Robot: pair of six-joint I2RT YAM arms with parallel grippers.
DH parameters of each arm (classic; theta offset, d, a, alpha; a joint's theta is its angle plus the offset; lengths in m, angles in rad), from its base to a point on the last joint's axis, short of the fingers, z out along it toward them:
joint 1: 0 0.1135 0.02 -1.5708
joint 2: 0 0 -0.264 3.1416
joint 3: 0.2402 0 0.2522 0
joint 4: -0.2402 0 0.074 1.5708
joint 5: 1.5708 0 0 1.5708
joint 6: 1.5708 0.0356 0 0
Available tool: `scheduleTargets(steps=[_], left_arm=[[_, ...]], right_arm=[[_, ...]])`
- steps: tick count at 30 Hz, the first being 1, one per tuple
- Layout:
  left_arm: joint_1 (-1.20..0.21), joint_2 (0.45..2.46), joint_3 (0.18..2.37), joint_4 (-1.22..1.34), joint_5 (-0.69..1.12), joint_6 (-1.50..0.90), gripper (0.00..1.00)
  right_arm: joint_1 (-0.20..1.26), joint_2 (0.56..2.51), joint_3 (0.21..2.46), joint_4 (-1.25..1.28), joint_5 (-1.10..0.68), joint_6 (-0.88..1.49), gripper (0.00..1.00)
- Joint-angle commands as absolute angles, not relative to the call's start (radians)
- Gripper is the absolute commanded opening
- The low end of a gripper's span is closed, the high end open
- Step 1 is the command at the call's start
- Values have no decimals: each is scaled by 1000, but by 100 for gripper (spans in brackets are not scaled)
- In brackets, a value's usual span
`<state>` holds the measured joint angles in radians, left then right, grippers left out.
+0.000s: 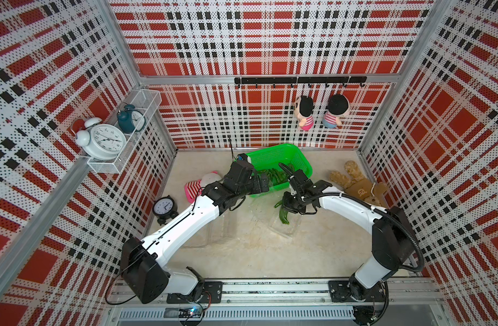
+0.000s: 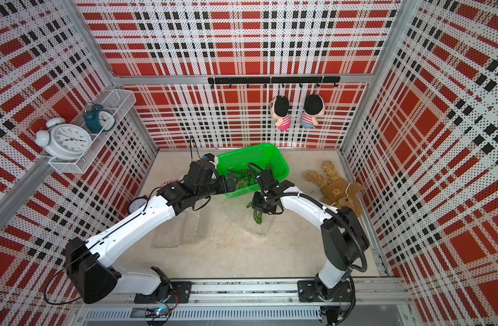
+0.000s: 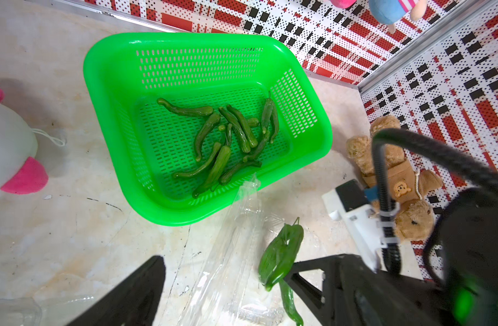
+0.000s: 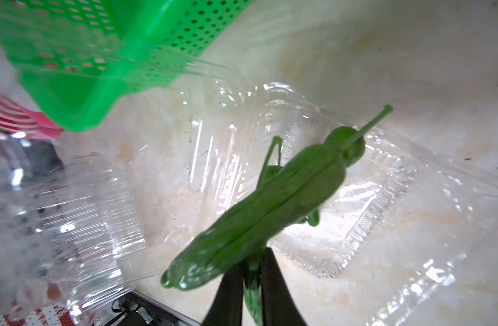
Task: Take small green peppers out of containers
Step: Pick up the green pepper from the packing box, then place the green pepper in the packing box.
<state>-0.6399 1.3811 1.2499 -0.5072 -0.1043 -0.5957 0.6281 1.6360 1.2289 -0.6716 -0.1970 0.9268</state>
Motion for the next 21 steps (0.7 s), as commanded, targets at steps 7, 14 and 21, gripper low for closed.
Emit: scheduleTargets(steps=[7, 14, 21], left_arm=[[-624, 1378, 1243, -505, -83, -569, 100], [-623, 1375, 1237, -505, -81, -572, 100], [-623, 1355, 1216, -506, -81, -584, 100]], right_arm=[[634, 1606, 1262, -676, -227, 953, 15], [635, 1677, 1213, -614, -263, 934, 17], [635, 1802, 1260, -619, -235, 872, 18]])
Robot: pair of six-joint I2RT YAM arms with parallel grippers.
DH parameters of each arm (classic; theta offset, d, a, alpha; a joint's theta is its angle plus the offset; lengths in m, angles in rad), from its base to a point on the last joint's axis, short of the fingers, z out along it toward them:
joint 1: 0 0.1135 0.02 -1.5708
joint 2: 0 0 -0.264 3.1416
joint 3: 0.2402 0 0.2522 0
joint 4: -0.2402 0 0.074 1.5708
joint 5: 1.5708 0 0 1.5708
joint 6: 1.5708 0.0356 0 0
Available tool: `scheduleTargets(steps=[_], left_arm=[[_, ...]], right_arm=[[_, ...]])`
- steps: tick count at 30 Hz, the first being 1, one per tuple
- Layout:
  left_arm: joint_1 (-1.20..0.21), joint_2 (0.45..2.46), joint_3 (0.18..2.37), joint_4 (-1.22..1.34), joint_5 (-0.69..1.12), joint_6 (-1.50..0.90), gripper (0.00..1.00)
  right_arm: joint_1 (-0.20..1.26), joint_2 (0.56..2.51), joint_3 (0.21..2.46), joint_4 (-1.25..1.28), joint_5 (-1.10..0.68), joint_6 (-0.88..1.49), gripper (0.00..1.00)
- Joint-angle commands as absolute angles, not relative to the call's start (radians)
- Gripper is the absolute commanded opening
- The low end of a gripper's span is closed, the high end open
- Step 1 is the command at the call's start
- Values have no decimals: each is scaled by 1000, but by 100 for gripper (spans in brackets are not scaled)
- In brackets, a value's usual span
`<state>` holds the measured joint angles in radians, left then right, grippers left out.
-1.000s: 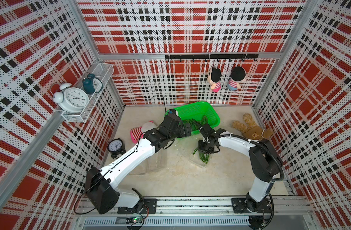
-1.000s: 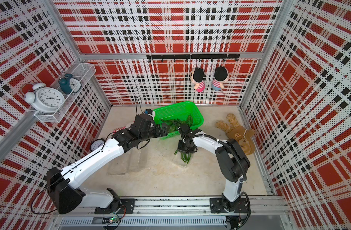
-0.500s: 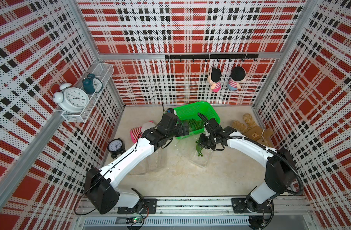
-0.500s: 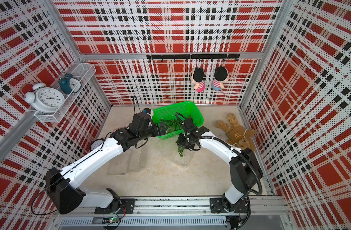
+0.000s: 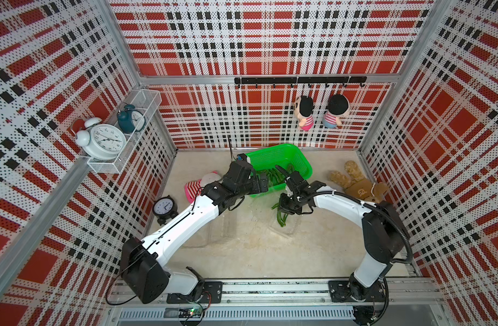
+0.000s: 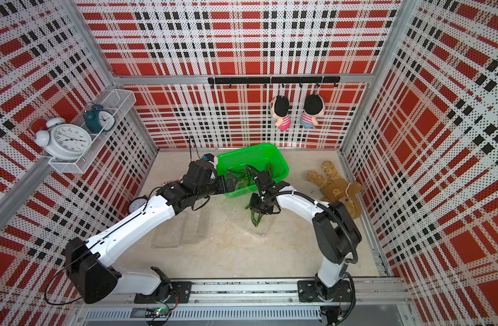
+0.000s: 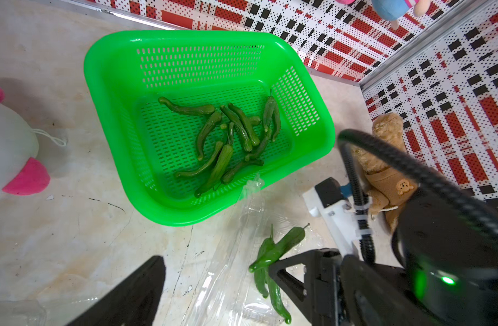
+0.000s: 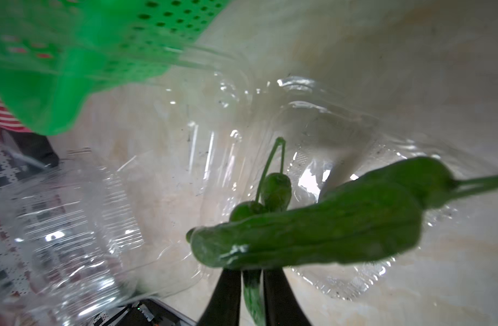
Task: Take small green peppers out of containers
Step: Place the green pepper in the packing box.
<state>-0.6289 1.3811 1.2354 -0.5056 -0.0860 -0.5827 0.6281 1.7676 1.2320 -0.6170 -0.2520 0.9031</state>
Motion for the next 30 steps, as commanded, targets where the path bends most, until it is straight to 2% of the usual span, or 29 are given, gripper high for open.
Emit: scheduleTargets(steps=[1, 3, 6, 8, 18, 30], left_arm=[[-623, 1350, 1213, -508, -82, -586, 100], [-623, 1341, 1205, -511, -86, -590, 100], [-623, 1333, 1195, -511, -89, -595, 100], [-624, 1330, 1193, -511, -88, -597, 100], [-623, 1323, 1191, -512, -84, -604, 99], [-623, 1299, 1181, -531, -92, -609, 99]], right_arm=[[636, 1809, 1264, -621, -232, 865, 19], [635, 1816, 1265, -626, -225, 854, 25], [634, 1824, 1264, -641, -214, 840, 51], [634, 1817, 1267, -651, -201, 833, 56], [631, 1792, 1327, -733, -115, 777, 59], [614, 1757, 1364, -634, -158, 837, 60]])
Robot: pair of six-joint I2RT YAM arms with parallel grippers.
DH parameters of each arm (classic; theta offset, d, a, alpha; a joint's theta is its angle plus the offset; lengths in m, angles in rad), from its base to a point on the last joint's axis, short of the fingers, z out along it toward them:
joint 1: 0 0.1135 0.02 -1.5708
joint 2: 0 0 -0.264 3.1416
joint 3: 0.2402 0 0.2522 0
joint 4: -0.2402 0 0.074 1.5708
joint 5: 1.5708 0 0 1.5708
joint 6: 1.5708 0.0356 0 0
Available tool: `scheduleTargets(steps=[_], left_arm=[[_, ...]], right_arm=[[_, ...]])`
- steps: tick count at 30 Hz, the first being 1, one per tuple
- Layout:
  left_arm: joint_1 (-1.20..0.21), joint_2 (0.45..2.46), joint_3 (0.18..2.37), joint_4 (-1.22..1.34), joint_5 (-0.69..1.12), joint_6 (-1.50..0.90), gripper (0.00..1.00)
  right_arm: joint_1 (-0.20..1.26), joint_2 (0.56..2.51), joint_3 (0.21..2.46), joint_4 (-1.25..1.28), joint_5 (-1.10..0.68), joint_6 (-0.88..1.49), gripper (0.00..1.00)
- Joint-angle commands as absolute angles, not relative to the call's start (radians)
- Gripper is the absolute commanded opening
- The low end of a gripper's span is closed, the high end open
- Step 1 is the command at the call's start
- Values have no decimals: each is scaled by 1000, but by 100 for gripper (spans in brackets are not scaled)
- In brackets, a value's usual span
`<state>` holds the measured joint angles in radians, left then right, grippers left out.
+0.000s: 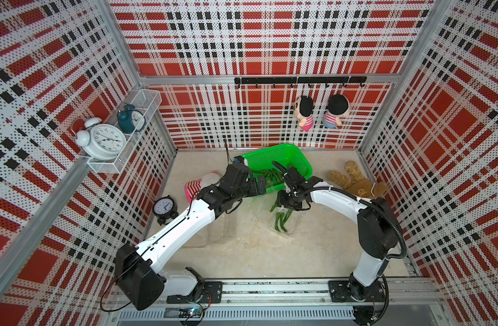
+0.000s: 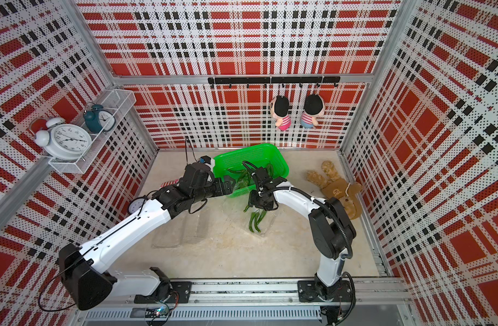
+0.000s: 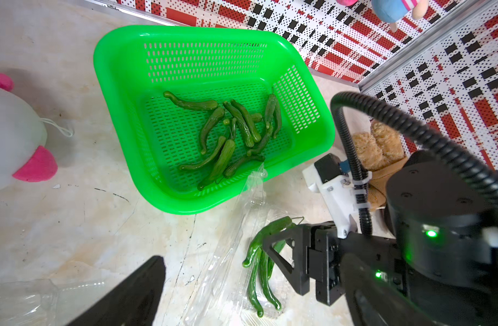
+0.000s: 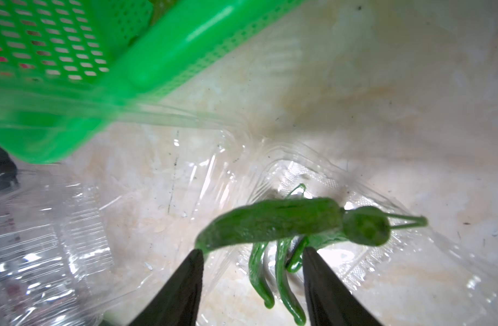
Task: Take small green peppers out of containers
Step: Place the green pepper in the packing box, then pick up the green pepper from the packing box.
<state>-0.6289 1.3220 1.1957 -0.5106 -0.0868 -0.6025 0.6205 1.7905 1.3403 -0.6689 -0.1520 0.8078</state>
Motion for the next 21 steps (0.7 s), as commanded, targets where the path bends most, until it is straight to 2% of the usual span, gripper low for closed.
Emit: scheduleTargets(steps=[1, 7, 11, 21], left_arm=[[-623, 1301, 1183, -531, -91, -608, 99], [-623, 1319, 1204, -537, -87, -597, 99], [-624, 1322, 1213, -542, -90, -592, 99], [-623, 1330, 1213, -539, -86, -591, 99]], right_arm=[[612, 1759, 1359, -616, -170, 850, 60], [609, 1792, 1306, -492, -235, 945, 61], [609, 1794, 1298, -495, -226, 975, 61], [607, 1646, 1186, -447, -226, 1075, 63]])
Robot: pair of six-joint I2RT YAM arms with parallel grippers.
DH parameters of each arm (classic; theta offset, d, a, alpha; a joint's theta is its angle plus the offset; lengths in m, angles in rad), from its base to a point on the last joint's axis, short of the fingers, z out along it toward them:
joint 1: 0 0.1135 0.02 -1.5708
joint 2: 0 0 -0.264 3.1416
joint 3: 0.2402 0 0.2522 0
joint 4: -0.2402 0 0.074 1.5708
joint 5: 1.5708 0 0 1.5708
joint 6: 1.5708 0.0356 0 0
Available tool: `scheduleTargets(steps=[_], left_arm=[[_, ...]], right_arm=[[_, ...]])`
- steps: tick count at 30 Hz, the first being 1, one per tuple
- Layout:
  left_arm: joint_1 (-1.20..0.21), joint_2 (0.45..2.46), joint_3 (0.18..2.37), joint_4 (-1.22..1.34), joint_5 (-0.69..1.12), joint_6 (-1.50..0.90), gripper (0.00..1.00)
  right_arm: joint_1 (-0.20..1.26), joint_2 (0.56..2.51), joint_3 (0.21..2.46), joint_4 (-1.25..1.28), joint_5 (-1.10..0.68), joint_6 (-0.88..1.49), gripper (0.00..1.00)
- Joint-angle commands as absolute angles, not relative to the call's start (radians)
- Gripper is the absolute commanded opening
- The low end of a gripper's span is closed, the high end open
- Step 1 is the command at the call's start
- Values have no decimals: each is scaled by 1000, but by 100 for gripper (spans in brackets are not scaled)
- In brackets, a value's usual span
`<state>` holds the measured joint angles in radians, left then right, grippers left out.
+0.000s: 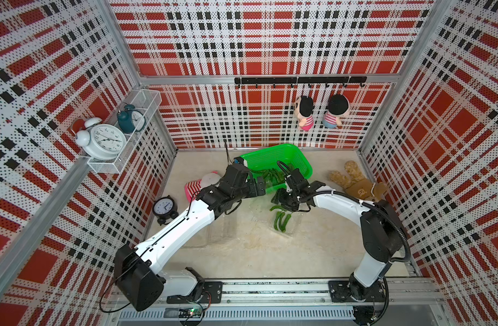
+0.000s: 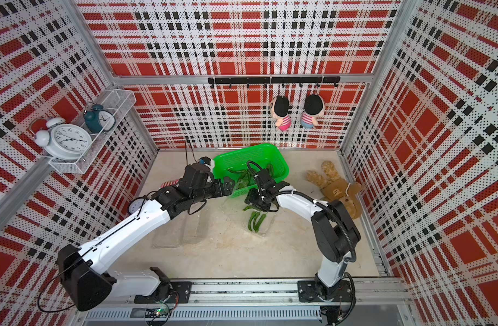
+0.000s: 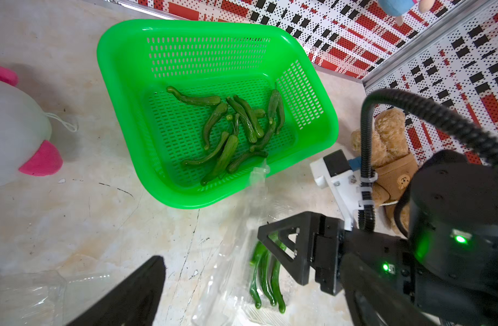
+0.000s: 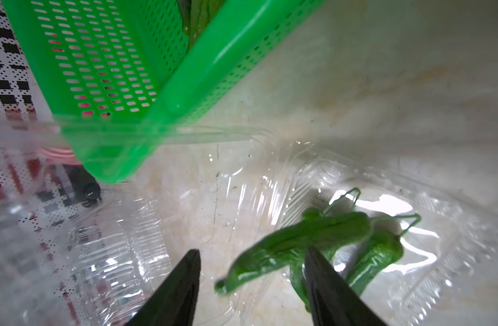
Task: Take small green peppers out of containers
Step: Pick up the green pepper from the packing box.
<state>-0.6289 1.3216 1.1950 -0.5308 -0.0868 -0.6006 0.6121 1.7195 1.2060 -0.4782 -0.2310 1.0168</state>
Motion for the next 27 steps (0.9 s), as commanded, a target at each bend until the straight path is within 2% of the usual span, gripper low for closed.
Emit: scheduleTargets(steps=[1, 8, 14, 20, 27], left_arm=[[-623, 1333, 1214, -537, -87, -589, 99], [-624, 1362, 1237, -531, -73, -578, 99], [-623, 1354, 1231, -533, -79, -584, 99], [-624, 1333, 1205, -530, -90, -599, 99], [-627, 1316, 1184, -522, -100, -620, 99]], right_arm=[[607, 1631, 1171, -438, -225, 1085, 63], [608, 1630, 1124, -410, -235, 1095, 64], [604, 1720, 1236, -642, -225, 983, 67], [604, 1762, 1275, -798, -156, 954, 65], [605, 1805, 1258, -785, -158, 943, 62]])
